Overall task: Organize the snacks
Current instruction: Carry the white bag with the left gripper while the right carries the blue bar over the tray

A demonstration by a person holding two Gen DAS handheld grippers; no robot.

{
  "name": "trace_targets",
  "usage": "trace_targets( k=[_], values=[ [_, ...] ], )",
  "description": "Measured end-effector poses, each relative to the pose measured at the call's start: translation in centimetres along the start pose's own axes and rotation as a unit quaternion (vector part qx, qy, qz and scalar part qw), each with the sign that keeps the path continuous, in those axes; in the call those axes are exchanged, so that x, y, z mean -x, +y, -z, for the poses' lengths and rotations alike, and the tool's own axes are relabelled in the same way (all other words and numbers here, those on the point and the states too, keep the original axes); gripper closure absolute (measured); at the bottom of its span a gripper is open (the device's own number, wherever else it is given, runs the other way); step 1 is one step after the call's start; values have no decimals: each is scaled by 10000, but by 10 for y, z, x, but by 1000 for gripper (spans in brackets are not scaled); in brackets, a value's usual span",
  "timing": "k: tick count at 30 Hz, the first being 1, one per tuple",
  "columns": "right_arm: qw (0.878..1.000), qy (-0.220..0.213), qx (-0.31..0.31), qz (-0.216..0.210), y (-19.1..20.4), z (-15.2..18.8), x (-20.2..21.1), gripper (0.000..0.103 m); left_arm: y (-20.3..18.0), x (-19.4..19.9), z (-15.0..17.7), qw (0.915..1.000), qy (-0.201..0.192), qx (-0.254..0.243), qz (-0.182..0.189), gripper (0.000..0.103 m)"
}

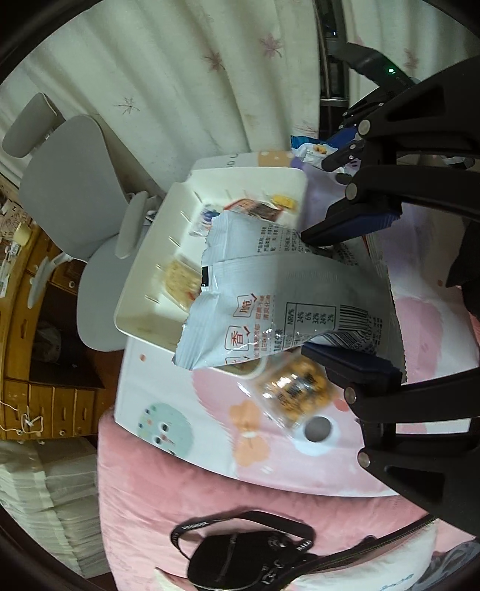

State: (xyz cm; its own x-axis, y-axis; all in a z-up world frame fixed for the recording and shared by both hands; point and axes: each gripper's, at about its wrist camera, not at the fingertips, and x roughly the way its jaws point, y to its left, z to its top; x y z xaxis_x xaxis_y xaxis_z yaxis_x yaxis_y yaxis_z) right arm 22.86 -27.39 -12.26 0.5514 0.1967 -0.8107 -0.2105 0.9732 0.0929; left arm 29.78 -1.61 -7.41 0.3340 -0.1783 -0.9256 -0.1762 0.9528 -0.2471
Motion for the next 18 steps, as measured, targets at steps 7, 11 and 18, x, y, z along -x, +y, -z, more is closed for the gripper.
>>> trace_targets(
  k=[7,11,18],
  values=[
    [9992,-368,31,-130,-10,-25,-10,78,-28,-34,-22,10000,85,-4,47,51],
    [9983,-518,34,-247,-15,-34,-20,78,-40,-63,-32,9995,233,32,218,51],
    [9984,-370,44,-421,-23,-35,-47,78,-66,-104,-42,9976,531,-92,426,51]
  ],
)
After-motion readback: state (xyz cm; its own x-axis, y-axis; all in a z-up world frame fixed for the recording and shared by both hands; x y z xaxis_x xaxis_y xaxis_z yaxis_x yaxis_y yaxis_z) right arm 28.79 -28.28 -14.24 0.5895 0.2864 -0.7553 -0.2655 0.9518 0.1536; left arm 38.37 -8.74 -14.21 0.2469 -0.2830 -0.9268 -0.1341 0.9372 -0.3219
